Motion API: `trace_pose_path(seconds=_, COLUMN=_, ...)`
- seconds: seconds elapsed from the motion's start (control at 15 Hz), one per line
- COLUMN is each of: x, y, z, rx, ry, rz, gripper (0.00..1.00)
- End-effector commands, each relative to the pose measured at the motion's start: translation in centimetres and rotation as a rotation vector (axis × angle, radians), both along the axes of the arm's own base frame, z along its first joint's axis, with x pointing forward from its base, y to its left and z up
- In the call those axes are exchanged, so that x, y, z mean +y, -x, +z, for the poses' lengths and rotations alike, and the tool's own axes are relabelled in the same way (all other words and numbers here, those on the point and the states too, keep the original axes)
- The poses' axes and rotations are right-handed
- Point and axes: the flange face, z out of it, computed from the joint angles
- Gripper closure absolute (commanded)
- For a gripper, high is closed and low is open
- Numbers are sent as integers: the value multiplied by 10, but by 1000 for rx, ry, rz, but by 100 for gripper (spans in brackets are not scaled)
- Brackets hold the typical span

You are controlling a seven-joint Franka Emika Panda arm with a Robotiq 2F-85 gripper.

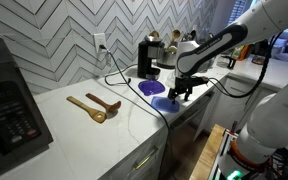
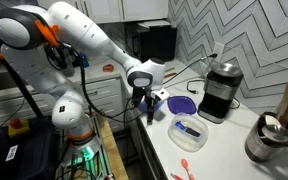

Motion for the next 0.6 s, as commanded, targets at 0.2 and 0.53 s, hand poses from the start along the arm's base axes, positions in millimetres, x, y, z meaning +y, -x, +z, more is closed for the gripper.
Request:
trace_pose_path(seconds=0.2, x=-26, y=25, z=-7, rx=112, ry=-10, rz=-38, gripper=0)
trace_pose_path(seconds=0.53, x=-51, y=36, z=-8, rx=142, ry=6, rz=-96, gripper=0)
